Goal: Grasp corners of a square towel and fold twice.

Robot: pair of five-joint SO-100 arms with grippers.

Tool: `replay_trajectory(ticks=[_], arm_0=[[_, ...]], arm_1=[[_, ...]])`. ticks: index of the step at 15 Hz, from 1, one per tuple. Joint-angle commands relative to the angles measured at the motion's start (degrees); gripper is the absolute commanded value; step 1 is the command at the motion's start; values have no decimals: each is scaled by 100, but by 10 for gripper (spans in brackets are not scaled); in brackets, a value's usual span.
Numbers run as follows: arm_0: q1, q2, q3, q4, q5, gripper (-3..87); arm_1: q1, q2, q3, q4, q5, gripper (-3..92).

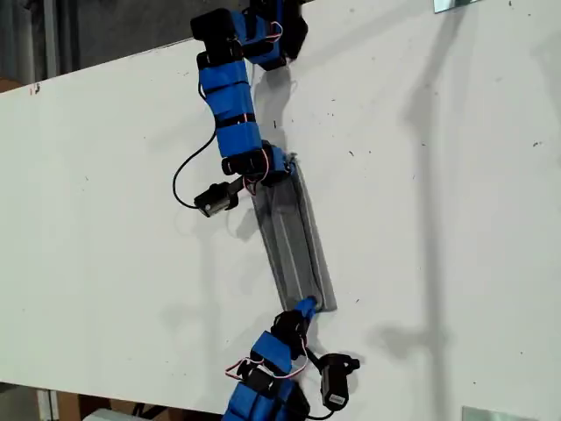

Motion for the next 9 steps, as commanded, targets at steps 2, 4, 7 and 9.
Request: replay_trajectory(ticks=[2,4,7,9], arm_0=[[123,0,-70,-132,-53,-2],[149,0,-141,-149,44,92],[193,-44,-246,105,-97,140],[97,-220,-536,773,-211,173]], arm_1=[[-53,149,18,-18,35,120],[-105,202,-9,35,35,223],[-158,281,0,62,53,225],[-141,290,-18,70,53,225]])
